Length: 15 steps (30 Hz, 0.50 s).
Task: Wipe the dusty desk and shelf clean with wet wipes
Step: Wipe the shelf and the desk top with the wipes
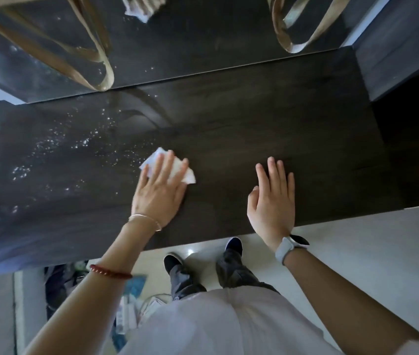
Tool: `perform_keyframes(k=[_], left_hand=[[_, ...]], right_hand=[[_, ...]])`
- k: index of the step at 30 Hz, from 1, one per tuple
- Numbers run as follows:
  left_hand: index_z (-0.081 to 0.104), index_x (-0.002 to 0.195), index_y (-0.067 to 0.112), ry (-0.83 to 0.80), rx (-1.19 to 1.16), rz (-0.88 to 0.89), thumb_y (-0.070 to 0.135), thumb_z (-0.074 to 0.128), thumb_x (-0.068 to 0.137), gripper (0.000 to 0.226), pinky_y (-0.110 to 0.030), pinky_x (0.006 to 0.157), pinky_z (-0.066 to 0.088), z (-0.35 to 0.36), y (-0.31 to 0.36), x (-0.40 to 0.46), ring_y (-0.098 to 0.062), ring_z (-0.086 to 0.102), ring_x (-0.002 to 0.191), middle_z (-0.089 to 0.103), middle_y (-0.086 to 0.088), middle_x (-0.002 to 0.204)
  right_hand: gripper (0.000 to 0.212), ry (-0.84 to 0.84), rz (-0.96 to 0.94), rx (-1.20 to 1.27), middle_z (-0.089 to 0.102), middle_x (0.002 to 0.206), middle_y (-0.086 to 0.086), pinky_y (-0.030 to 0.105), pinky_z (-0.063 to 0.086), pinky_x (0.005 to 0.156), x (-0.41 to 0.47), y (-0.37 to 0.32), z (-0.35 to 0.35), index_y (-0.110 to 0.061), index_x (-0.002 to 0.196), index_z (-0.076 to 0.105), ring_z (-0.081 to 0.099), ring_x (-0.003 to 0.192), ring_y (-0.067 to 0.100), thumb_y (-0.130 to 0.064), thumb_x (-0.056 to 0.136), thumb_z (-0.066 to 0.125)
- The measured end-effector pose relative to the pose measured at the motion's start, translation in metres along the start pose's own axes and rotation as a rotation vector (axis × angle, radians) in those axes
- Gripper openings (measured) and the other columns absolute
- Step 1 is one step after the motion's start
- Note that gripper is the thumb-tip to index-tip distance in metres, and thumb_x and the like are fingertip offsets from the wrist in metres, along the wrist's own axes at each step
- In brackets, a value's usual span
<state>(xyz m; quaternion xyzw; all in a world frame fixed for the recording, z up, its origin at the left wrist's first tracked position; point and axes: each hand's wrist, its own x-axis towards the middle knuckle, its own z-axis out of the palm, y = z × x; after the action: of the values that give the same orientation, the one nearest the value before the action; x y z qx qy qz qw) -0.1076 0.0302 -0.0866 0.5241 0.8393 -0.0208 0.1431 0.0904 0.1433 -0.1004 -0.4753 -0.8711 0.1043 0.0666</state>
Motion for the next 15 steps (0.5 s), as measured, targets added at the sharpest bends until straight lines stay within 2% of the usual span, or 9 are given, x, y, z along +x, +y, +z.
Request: perform_keyframes(k=[2, 3, 4, 5, 7, 9, 10, 12, 15], left_hand=[[0.014, 0.143, 0.027, -0.035, -0.052, -0.295, 0.038, 0.016, 0.091, 0.054, -0.050, 0.113, 0.006, -0.003, -0.032, -0.016, -0.029, 0.005, 0.142, 0.010, -0.011, 0.154], [0.012, 0.144, 0.026, -0.041, -0.076, -0.390, 0.036, 0.018, 0.093, 0.052, -0.051, 0.113, 0.005, -0.003, -0.035, -0.022, -0.031, 0.003, 0.141, 0.007, -0.013, 0.154], [0.012, 0.144, 0.024, -0.025, -0.080, -0.410, 0.035, 0.019, 0.093, 0.052, -0.051, 0.113, 0.007, -0.002, -0.028, -0.026, -0.034, 0.004, 0.141, 0.007, -0.015, 0.154], [0.016, 0.143, 0.022, -0.018, -0.063, -0.360, 0.036, 0.018, 0.091, 0.054, -0.051, 0.112, 0.011, 0.000, -0.013, -0.029, -0.037, 0.009, 0.140, 0.012, -0.017, 0.153], [0.027, 0.140, 0.019, -0.020, -0.024, -0.112, 0.037, 0.021, 0.088, 0.056, -0.053, 0.108, 0.023, 0.010, 0.026, -0.042, -0.040, 0.025, 0.135, 0.029, -0.019, 0.147], [0.030, 0.138, 0.021, -0.062, 0.041, 0.123, 0.035, 0.027, 0.088, 0.052, -0.054, 0.105, 0.027, 0.019, 0.047, -0.057, -0.037, 0.033, 0.132, 0.037, -0.016, 0.144], [0.029, 0.138, 0.022, -0.097, 0.073, 0.156, 0.035, 0.027, 0.089, 0.051, -0.054, 0.105, 0.028, 0.019, 0.042, -0.062, -0.035, 0.034, 0.132, 0.038, -0.015, 0.144], [0.027, 0.139, 0.021, -0.028, 0.083, 0.013, 0.036, 0.025, 0.089, 0.052, -0.055, 0.105, 0.028, 0.018, 0.006, -0.068, -0.035, 0.032, 0.134, 0.035, -0.017, 0.145], [0.009, 0.144, 0.021, -0.040, -0.081, -0.544, 0.031, 0.022, 0.095, 0.052, -0.053, 0.112, 0.011, 0.007, -0.062, -0.074, -0.036, 0.006, 0.140, 0.007, -0.019, 0.153]], right_hand=[[0.047, -0.023, 0.000, -0.008, 0.037, 0.143, 0.020, 0.048, 0.017, 0.110, 0.000, -0.002, -0.001, -0.008, 0.132, 0.043, 0.029, 0.136, 0.034, -0.014, 0.086, 0.045], [0.049, -0.045, -0.005, -0.024, 0.036, 0.144, 0.020, 0.049, 0.016, 0.110, -0.001, -0.003, -0.002, -0.007, 0.133, 0.041, 0.027, 0.136, 0.035, -0.015, 0.086, 0.045], [0.050, -0.067, -0.006, -0.036, 0.034, 0.145, 0.021, 0.050, 0.015, 0.110, -0.001, -0.004, -0.003, -0.007, 0.135, 0.039, 0.025, 0.137, 0.035, -0.016, 0.085, 0.043], [0.051, -0.083, -0.003, -0.042, 0.032, 0.146, 0.021, 0.050, 0.014, 0.110, 0.000, -0.005, -0.004, -0.007, 0.136, 0.037, 0.024, 0.137, 0.035, -0.017, 0.085, 0.041], [0.052, -0.094, 0.006, -0.043, 0.030, 0.147, 0.021, 0.051, 0.014, 0.111, -0.001, -0.008, -0.003, -0.007, 0.137, 0.035, 0.022, 0.138, 0.035, -0.016, 0.086, 0.041], [0.052, -0.089, 0.032, -0.034, 0.028, 0.147, 0.022, 0.051, 0.013, 0.111, -0.003, -0.012, -0.002, -0.006, 0.137, 0.034, 0.021, 0.138, 0.035, -0.015, 0.087, 0.044], [0.052, -0.090, 0.044, -0.029, 0.027, 0.148, 0.023, 0.050, 0.013, 0.111, -0.004, -0.015, -0.002, -0.006, 0.138, 0.033, 0.020, 0.138, 0.035, -0.015, 0.088, 0.045], [0.053, -0.101, 0.013, -0.026, 0.026, 0.148, 0.022, 0.049, 0.010, 0.111, -0.009, -0.025, 0.000, -0.006, 0.139, 0.032, 0.020, 0.139, 0.035, -0.016, 0.089, 0.045], [0.051, -0.139, -0.075, -0.044, 0.029, 0.148, 0.019, 0.049, 0.011, 0.111, -0.018, -0.045, 0.006, -0.008, 0.139, 0.032, 0.023, 0.138, 0.033, -0.020, 0.090, 0.036]])
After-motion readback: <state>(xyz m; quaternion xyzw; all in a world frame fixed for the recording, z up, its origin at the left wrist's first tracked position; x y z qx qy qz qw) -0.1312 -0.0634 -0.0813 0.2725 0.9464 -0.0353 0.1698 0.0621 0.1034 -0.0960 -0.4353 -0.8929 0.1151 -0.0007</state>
